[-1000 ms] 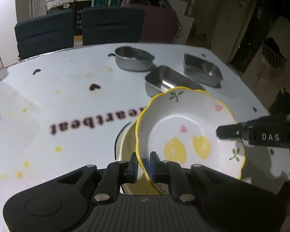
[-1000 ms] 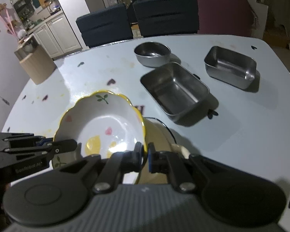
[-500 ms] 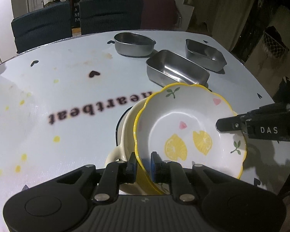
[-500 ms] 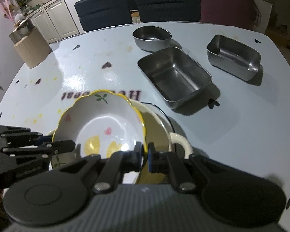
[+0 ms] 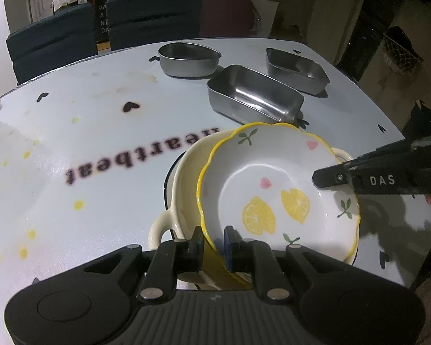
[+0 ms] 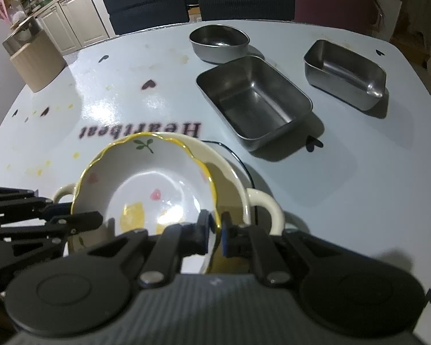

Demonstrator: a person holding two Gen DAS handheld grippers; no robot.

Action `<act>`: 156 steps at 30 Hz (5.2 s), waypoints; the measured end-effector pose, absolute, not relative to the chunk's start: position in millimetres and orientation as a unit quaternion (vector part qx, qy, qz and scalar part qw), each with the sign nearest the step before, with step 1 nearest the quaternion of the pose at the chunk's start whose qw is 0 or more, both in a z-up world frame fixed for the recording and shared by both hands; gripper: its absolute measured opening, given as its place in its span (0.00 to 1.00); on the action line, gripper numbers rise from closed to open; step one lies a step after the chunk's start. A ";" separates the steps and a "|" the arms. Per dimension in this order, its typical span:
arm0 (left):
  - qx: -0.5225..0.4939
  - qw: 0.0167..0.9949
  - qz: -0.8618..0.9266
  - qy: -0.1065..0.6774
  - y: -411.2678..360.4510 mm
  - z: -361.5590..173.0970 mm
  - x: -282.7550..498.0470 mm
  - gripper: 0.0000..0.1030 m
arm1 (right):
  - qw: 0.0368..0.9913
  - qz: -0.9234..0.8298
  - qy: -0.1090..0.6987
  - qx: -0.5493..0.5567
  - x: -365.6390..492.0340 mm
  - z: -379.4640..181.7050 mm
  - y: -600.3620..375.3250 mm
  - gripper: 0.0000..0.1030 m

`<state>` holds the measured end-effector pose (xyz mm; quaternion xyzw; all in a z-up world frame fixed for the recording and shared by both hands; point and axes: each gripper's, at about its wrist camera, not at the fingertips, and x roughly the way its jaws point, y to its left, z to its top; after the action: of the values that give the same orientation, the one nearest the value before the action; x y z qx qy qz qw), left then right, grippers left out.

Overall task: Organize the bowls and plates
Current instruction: 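Lift the lemon bowl with both grippers and lower it into the cream bowl, then open both grippers to release the lemon bowl, then move both grippers to the stainless rectangular tin and close on its rim, then lift the stainless tin with both grippers and carry it toward the stacked bowls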

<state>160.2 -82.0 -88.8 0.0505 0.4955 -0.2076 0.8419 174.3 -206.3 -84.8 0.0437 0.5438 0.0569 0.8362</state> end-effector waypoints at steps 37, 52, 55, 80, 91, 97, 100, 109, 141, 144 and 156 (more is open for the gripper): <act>0.036 0.838 -0.221 0.498 -70.1 -79.8 158.6 0.18 | 0.833 0.047 0.546 0.074 182.3 -84.6 -208.4 0.21; 0.019 0.852 -0.214 0.478 -62.6 -60.7 156.2 0.17 | 0.836 0.053 0.542 0.071 174.0 -80.2 -209.1 0.21; 0.016 0.853 -0.216 0.476 -62.9 -58.1 155.9 0.17 | 0.837 0.053 0.540 0.071 172.6 -79.1 -208.9 0.21; -0.018 0.910 -0.208 0.359 -93.8 -7.2 218.3 1.00 | 0.863 -0.070 0.417 0.278 190.3 -54.7 -278.7 0.76; 0.035 0.902 -0.241 0.356 -140.0 -26.1 288.0 0.78 | 0.827 -0.123 0.422 0.351 221.9 -92.9 -295.0 0.51; 0.059 0.884 -0.259 0.385 -161.8 -55.4 315.3 0.60 | 0.822 -0.116 0.444 0.338 233.5 -105.6 -292.0 0.40; 0.063 0.877 -0.262 0.397 -170.6 -67.5 327.9 0.59 | 0.816 -0.113 0.456 0.338 238.3 -113.1 -291.7 0.33; 0.064 0.868 -0.250 0.424 -177.5 -93.9 348.5 0.54 | 0.816 -0.094 0.479 0.310 251.1 -128.3 -285.7 0.13; 0.024 0.877 -0.225 0.423 -121.5 -48.4 312.3 0.02 | 0.864 -0.066 0.420 0.270 245.8 -86.2 -279.4 0.04; 0.020 0.886 -0.216 0.409 -103.1 -34.2 297.7 0.03 | 0.870 -0.047 0.411 0.268 243.9 -75.9 -268.5 0.04; 0.004 0.908 -0.146 0.392 -23.9 -3.7 246.5 0.02 | 0.882 0.044 0.407 0.232 229.9 -43.4 -195.3 0.04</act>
<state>246.5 -23.9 -3.7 0.0042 0.3922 -0.1459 0.9082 229.9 -195.3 -43.4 0.2319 0.4072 0.0444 0.8823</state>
